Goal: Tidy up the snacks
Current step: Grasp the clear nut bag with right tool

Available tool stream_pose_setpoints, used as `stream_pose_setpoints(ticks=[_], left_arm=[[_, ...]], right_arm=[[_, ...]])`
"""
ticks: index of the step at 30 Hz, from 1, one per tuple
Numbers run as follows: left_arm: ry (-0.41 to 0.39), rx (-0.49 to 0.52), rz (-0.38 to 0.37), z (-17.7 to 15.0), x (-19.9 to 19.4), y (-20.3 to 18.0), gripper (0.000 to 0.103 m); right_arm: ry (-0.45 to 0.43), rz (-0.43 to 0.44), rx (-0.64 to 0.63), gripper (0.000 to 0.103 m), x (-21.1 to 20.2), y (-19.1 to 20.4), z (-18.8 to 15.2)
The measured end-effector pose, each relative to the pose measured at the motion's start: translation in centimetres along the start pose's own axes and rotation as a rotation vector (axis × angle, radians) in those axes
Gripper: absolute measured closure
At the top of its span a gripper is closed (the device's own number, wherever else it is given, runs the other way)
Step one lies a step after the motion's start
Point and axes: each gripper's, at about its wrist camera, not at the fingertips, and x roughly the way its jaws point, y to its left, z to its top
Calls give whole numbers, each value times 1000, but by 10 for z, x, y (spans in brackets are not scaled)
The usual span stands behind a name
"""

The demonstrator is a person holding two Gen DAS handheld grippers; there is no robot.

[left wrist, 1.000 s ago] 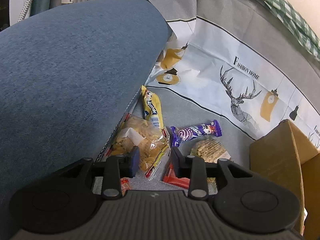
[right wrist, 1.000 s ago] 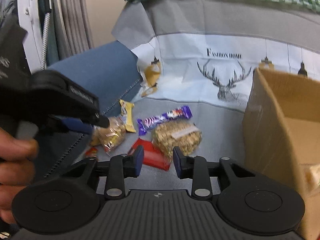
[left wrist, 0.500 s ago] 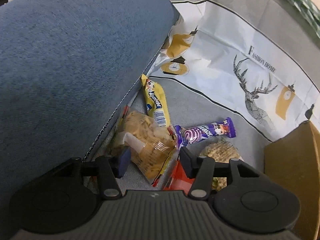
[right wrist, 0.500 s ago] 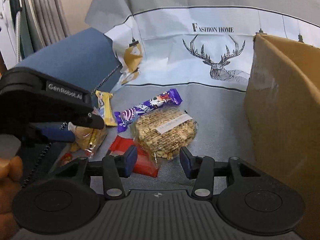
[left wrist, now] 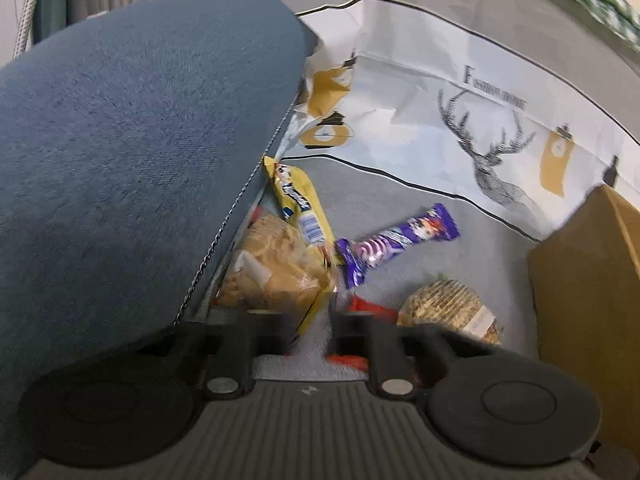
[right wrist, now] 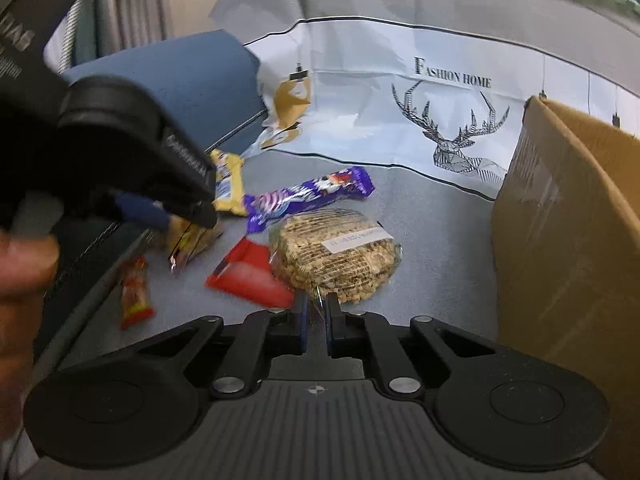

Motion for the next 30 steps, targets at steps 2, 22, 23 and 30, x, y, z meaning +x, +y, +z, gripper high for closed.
stream_pose_setpoints(ticks=[2, 22, 23, 30], left_arm=[[-12, 12, -22, -4, -10, 0, 103], [-27, -112, -127, -18, -39, 22, 67], [-31, -96, -114, -16, -36, 19, 60], [-64, -1, -15, -3, -16, 4, 38]], right_arm=[[8, 1, -17, 96, -12, 4, -6], [-4, 61, -156, 32, -87, 28, -45], [-6, 56, -153, 27, -82, 27, -44], [50, 74, -102, 17, -43, 20, -31]])
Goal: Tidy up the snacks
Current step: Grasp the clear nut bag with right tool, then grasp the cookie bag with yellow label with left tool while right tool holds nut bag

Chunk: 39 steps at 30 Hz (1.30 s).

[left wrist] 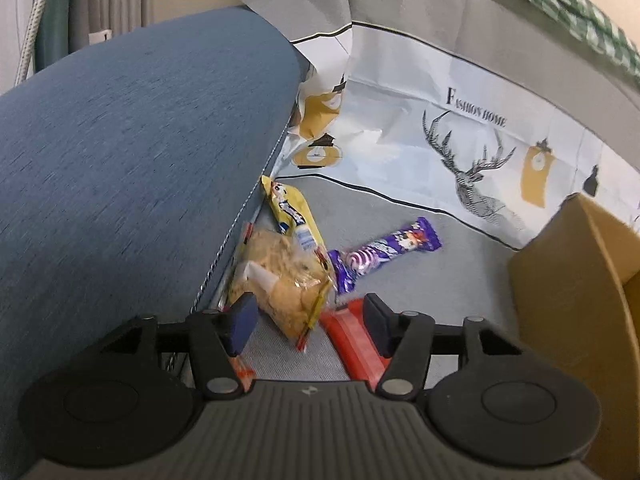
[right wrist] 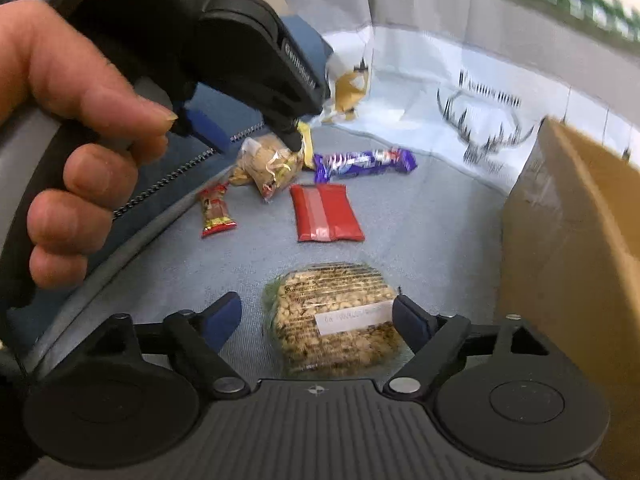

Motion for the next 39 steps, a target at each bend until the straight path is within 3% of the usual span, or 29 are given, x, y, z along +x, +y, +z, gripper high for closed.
stream_pose_setpoints(ticks=[6, 12, 15, 19, 26, 28, 32, 34, 36, 39], left_arm=[[37, 77, 100, 8, 36, -15, 38], [32, 132, 176, 9, 53, -25, 40], [21, 188, 219, 5, 55, -27, 52], [1, 207, 212, 2, 44, -23, 63], [-51, 131, 66, -2, -6, -9, 70], [-55, 80, -27, -4, -22, -2, 71], [42, -99, -277, -15, -37, 18, 71], [121, -146, -342, -20, -31, 21, 71], [205, -142, -354, -26, -21, 18, 69], [194, -95, -311, -28, -24, 13, 68]], right_arm=[[28, -4, 18, 10, 18, -5, 9], [47, -11, 19, 10, 21, -8, 10], [54, -29, 8, 10, 21, -8, 9], [58, -40, 5, 10, 20, -10, 7], [69, -71, 10, 10, 20, -13, 4], [70, -76, 8, 11, 20, -13, 3], [79, -79, 11, 16, 20, -13, 0], [71, -82, -2, 21, 18, -12, -2], [64, -73, -21, 23, 14, -10, -4], [74, -56, -34, 24, 5, -5, -8]])
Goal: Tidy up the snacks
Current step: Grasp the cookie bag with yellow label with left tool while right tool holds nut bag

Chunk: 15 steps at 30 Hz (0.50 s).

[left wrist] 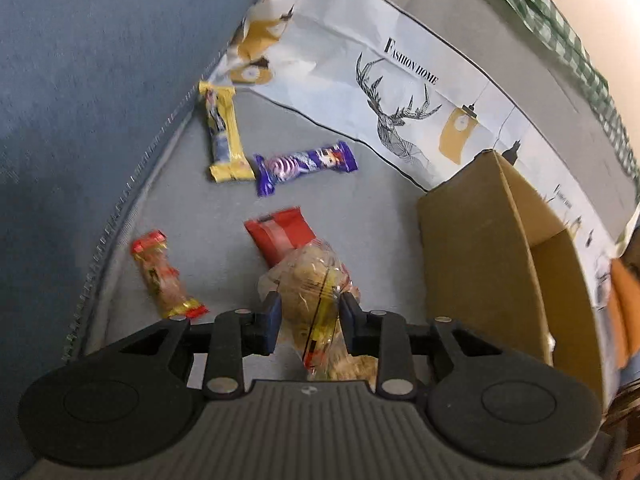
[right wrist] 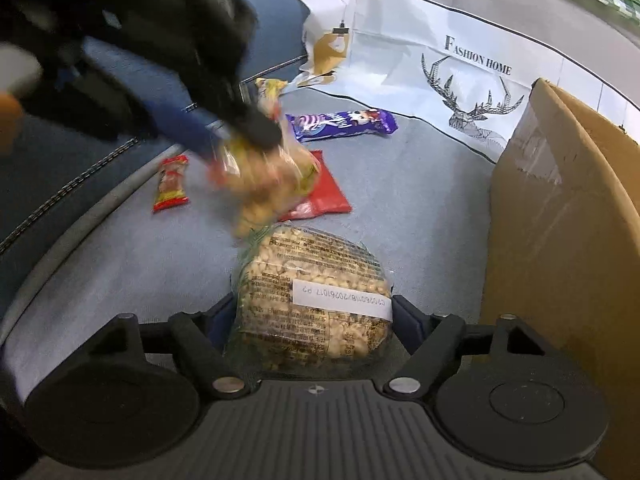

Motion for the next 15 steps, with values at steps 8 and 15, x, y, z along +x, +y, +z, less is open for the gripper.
stream_pose_setpoints(ticks=[8, 15], left_arm=[[-105, -45, 205, -3, -22, 6, 61], [-93, -42, 200, 0, -18, 8, 39]], right_arm=[[40, 42, -79, 24, -25, 15, -14], [63, 56, -44, 23, -31, 16, -22]])
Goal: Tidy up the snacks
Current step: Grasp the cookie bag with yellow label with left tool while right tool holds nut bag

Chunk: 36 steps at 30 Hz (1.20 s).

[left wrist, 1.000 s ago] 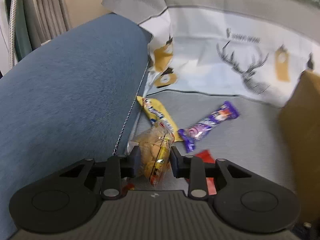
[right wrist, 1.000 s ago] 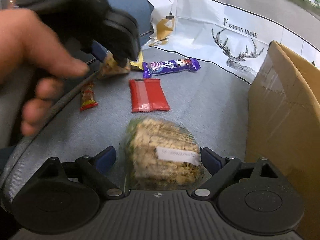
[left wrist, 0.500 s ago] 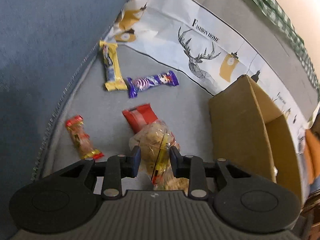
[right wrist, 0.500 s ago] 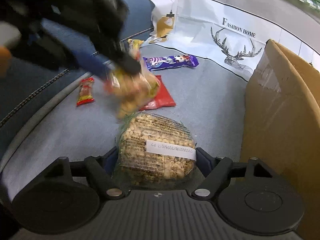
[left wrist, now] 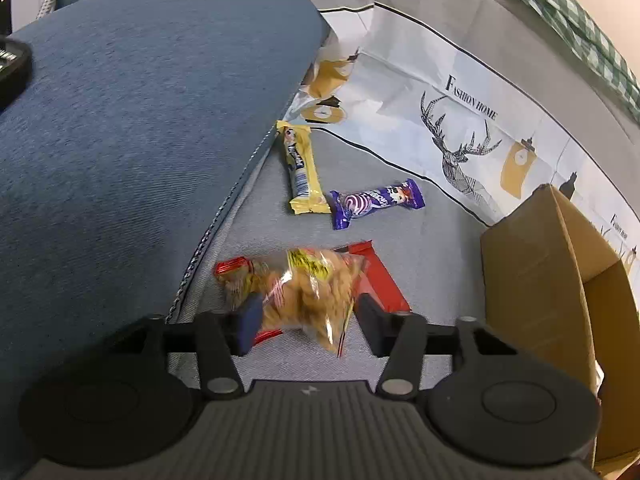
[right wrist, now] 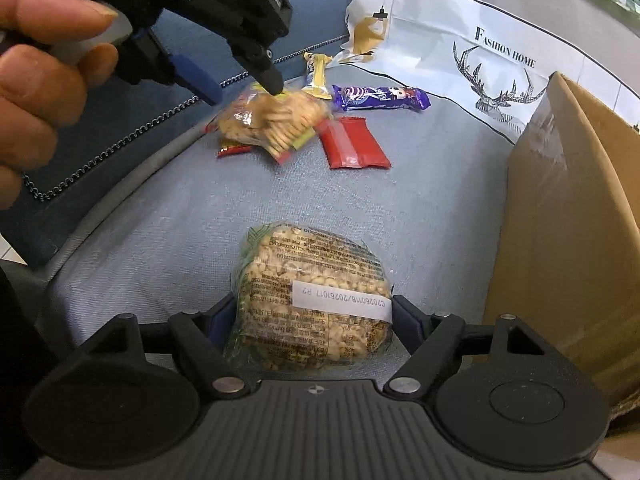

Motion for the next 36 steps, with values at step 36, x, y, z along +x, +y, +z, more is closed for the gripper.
stream_pose_setpoints(ticks=[36], left_arm=[[23, 307, 175, 5, 62, -40, 47]], right_arm=[[-12, 23, 59, 20, 13, -10, 4]])
